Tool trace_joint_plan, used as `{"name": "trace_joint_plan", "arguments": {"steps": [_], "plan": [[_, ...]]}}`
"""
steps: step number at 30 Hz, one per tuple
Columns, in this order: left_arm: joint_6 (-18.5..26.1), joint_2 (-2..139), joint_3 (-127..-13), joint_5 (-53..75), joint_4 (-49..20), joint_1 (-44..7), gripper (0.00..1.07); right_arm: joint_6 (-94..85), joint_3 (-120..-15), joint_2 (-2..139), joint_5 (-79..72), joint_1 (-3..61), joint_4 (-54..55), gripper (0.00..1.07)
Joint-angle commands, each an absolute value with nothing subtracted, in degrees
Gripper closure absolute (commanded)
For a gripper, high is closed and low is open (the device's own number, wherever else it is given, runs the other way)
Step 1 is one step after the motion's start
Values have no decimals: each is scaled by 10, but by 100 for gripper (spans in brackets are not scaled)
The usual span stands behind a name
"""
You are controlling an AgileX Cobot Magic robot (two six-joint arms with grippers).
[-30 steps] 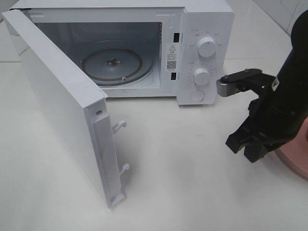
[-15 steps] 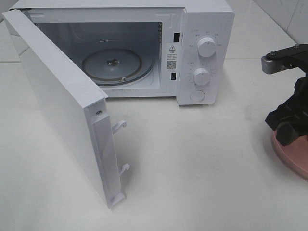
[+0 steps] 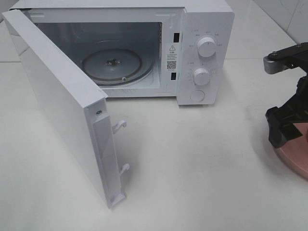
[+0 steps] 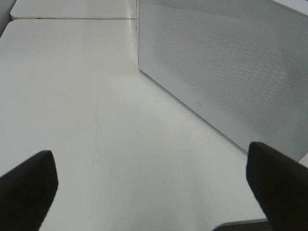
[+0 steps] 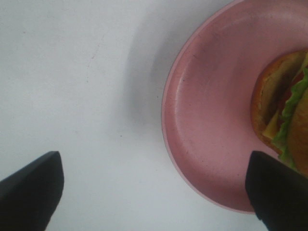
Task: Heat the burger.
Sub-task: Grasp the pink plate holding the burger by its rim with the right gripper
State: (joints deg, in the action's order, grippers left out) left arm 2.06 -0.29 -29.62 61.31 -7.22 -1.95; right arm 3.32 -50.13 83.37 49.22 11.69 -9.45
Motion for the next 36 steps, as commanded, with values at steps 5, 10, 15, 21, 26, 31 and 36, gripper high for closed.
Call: {"name": "trace_joint_plan", "arguments": {"steps": [5, 10, 15, 21, 26, 31, 36], "plan": [[22, -4, -296, 614, -76, -21, 7, 49, -501, 889, 462, 93, -86, 13], [22, -4, -296, 614, -76, -21, 7, 48, -501, 908, 440, 73, -83, 16], [22, -4, -296, 614, -76, -21, 7, 48, -498, 926, 422, 73, -83, 17], [22, -4, -296, 614, -76, -21, 7, 53, -498, 959, 395, 73, -83, 18], [22, -4, -296, 614, -76, -21, 7, 55, -498, 986, 380, 73, -84, 19], [22, -4, -296, 614, -76, -21, 7, 74, -498, 1004, 352, 73, -99, 20], [22, -4, -296, 614, -76, -21, 7, 83, -498, 1023, 340, 73, -113, 21]]}}
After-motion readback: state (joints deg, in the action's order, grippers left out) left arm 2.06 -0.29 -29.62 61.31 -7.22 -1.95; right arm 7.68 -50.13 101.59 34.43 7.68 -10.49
